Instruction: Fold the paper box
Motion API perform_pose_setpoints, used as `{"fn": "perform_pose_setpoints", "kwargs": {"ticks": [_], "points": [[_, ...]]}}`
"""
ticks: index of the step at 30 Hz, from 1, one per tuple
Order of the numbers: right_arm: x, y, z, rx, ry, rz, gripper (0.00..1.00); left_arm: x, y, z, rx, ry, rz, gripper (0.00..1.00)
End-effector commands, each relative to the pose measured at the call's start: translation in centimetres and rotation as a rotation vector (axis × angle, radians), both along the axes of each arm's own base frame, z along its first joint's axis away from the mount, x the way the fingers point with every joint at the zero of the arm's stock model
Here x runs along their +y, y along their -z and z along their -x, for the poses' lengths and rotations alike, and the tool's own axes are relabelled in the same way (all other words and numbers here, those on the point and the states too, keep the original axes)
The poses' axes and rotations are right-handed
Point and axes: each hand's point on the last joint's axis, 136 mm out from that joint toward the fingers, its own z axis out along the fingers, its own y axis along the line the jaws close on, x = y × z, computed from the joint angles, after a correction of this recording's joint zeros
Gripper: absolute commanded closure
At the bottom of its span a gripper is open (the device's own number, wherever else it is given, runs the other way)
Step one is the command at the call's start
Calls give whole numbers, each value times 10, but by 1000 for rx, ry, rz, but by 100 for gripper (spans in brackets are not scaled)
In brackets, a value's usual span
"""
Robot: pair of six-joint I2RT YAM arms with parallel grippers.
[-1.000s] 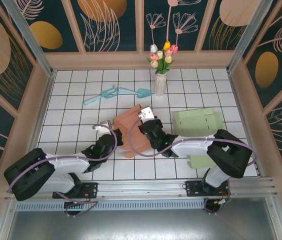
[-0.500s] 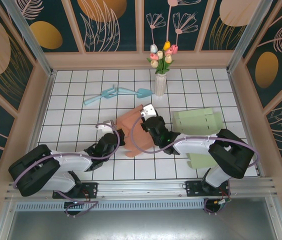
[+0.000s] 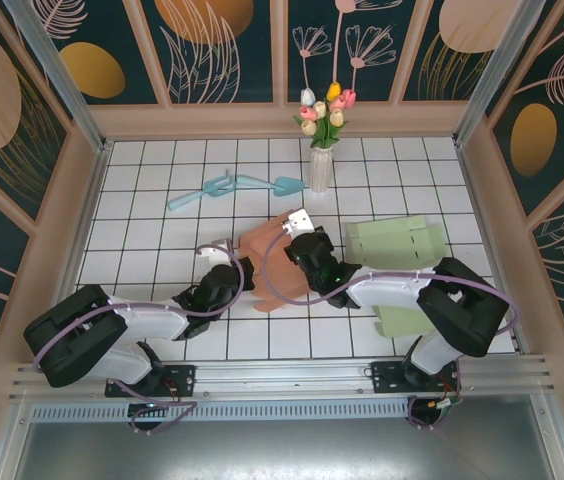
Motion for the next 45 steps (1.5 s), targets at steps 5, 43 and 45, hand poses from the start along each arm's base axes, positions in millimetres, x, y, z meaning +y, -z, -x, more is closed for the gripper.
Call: {"fn": "perform_pose_setpoints", "kwargs": {"ticks": [5, 43, 45], "points": [[-16, -15, -2, -28, 87, -91, 82, 4, 10, -1, 14, -23, -57, 100], [-105, -69, 97, 93, -65, -517, 40, -29, -7, 7, 112, 473, -732, 100], [-101, -62, 97, 120, -89, -504, 39, -32, -16, 9, 76, 516, -738, 100]]}}
